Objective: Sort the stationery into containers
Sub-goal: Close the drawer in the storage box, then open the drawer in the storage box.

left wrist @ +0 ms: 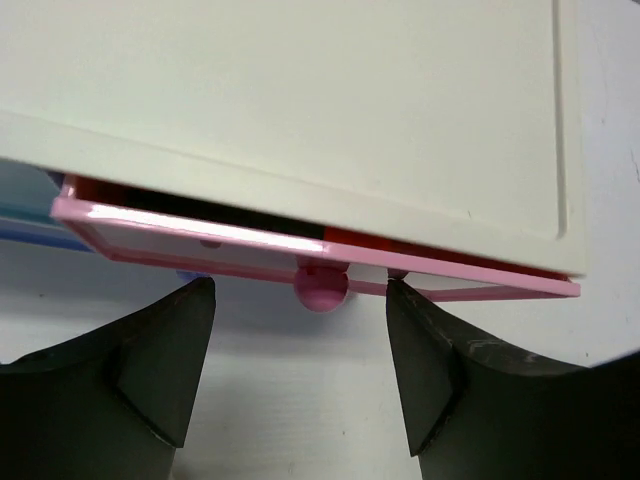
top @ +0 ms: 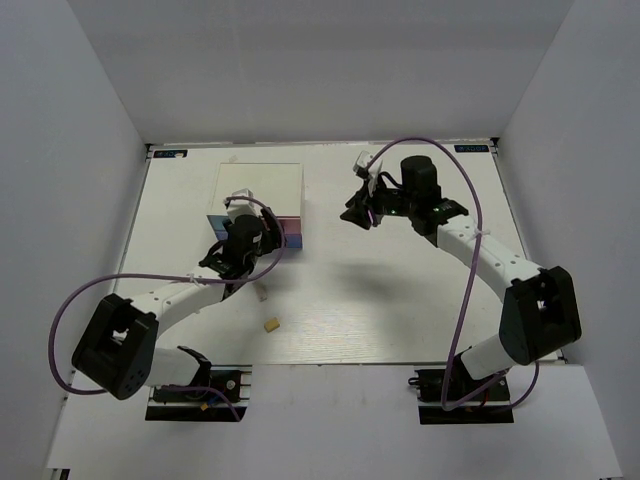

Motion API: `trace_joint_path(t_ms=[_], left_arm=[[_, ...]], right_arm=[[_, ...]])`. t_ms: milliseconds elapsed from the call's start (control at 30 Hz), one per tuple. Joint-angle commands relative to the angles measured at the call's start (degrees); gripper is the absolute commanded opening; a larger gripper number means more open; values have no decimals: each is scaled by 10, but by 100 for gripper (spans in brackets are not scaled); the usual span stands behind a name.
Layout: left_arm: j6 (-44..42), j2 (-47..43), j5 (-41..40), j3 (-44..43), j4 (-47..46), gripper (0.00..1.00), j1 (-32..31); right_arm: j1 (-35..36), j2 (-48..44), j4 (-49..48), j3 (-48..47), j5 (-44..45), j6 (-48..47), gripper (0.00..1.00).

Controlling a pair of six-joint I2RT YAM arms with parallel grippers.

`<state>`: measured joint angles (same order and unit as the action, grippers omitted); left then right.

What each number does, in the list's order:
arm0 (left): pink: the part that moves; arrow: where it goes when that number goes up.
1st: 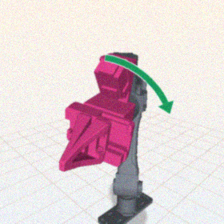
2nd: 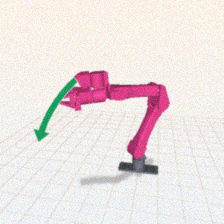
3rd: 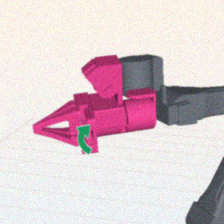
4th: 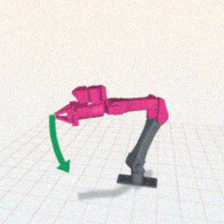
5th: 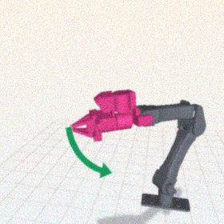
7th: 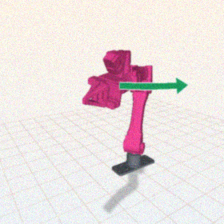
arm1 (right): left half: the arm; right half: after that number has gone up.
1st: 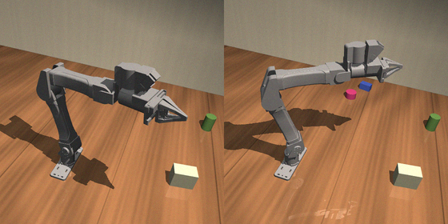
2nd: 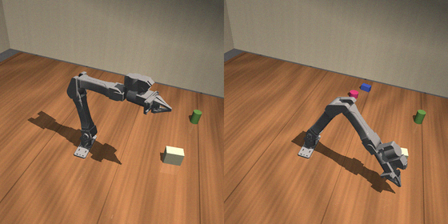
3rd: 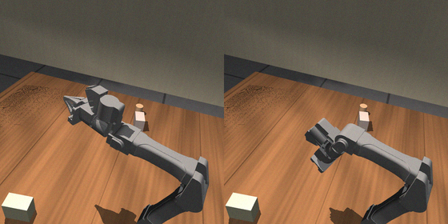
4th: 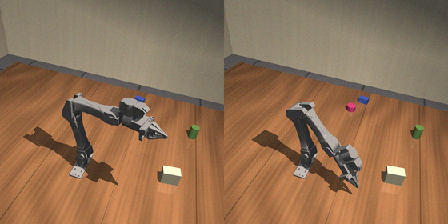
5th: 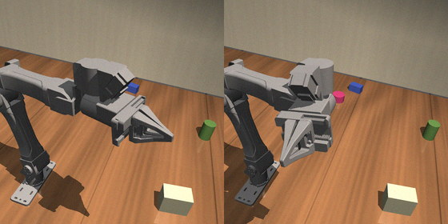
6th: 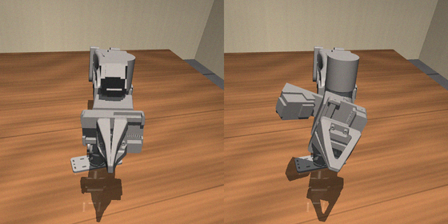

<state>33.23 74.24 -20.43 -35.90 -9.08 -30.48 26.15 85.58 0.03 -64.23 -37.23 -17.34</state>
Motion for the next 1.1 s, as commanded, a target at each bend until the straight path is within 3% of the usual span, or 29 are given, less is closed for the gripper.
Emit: trace_joint_path(t_ms=[0, 200, 367, 433, 500, 567, 700, 800, 833, 900, 967, 1000, 1067], left_arm=[[31, 10, -61, -32, -23, 79, 3], [61, 37, -95, -58, -11, 77, 3], [53, 21, -65, -46, 1, 76, 3], [47, -15, -48, -27, 1, 76, 3], [59, -48, -12, 10, 20, 73, 3], [77, -108, 36, 52, 36, 71, 9], [146, -206, 72, 143, 26, 68, 9], [222, -236, 72, 197, 14, 64, 14], [249, -242, 72, 210, 14, 58, 21], [270, -242, 78, 224, -18, 50, 28], [302, -220, 87, 235, -50, 48, 43], [314, -212, 93, 246, -89, 48, 43], [357, -179, 100, 260, -140, 59, 61]], right_arm=[[-11, -24, -3, 12, 3, -9, 45], [-22, -31, -1, 31, 1, -8, 45], [-27, -37, 23, 33, 0, -24, 49], [-27, -44, 27, 41, 18, -33, 59], [-27, -49, 13, 53, 48, -28, 90], [-29, -55, -17, 81, 101, -14, 90], [-37, -34, -1, 94, 101, -4, 90], [-43, -26, -1, 97, 60, 3, 62], [-43, -25, -1, 101, 54, 4, 38], [-48, -17, -1, 100, 38, 8, 11], [-50, -10, -1, 100, 30, 6, 6], [-52, -8, -1, 97, 28, 6, 9], [-55, -3, 14, 97, 19, 3, 23]])
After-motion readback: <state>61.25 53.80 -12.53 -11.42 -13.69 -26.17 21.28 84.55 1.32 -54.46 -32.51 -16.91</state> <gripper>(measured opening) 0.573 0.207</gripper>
